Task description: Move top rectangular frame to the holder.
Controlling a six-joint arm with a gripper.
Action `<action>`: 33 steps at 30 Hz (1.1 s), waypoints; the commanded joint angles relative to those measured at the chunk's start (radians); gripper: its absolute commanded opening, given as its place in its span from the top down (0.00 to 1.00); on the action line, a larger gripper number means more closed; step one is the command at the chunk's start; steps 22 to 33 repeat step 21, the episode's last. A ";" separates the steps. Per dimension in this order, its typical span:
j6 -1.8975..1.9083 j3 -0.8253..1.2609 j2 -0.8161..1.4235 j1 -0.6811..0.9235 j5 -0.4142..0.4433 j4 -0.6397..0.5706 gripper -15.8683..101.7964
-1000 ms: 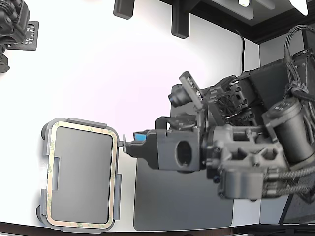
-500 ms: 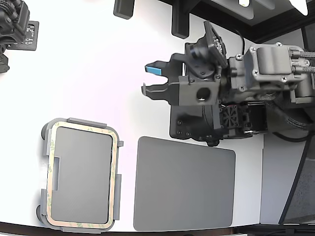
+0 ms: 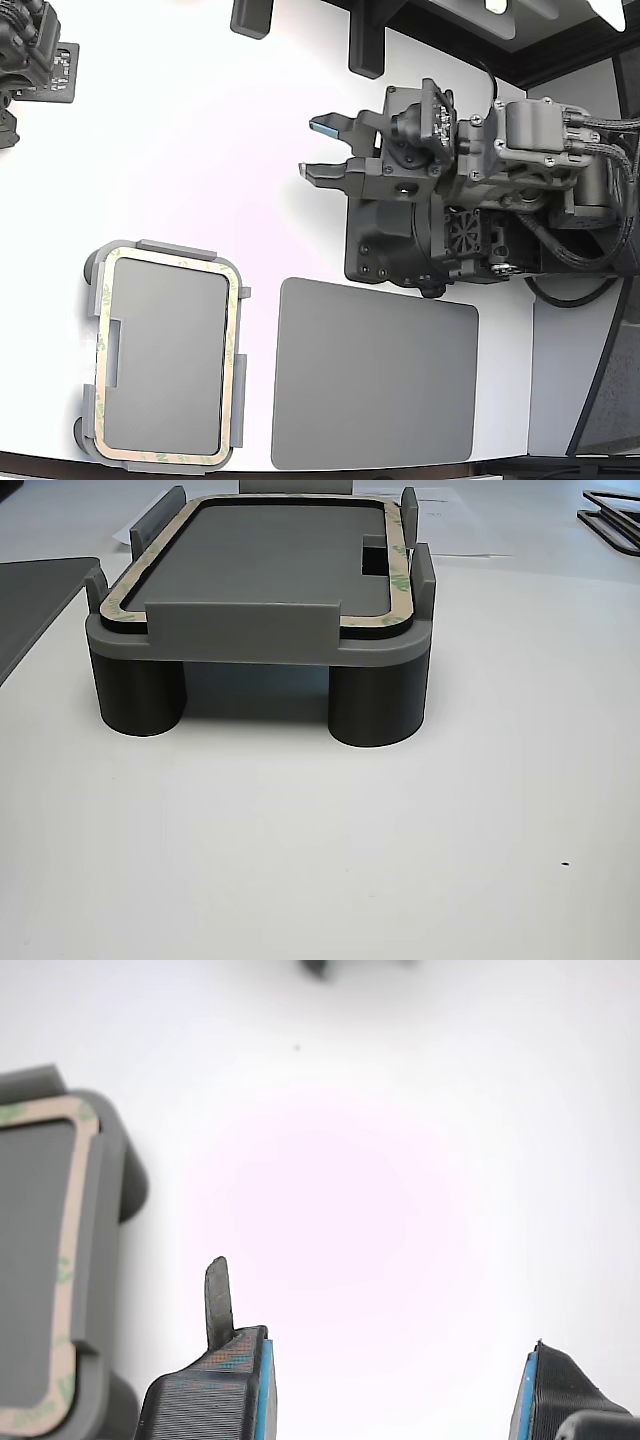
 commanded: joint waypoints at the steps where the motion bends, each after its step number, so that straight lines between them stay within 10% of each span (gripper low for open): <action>1: -0.006 -0.020 0.023 -0.020 -0.006 -0.012 0.02; 33: 0.038 0.017 0.023 -0.020 0.061 -0.012 0.02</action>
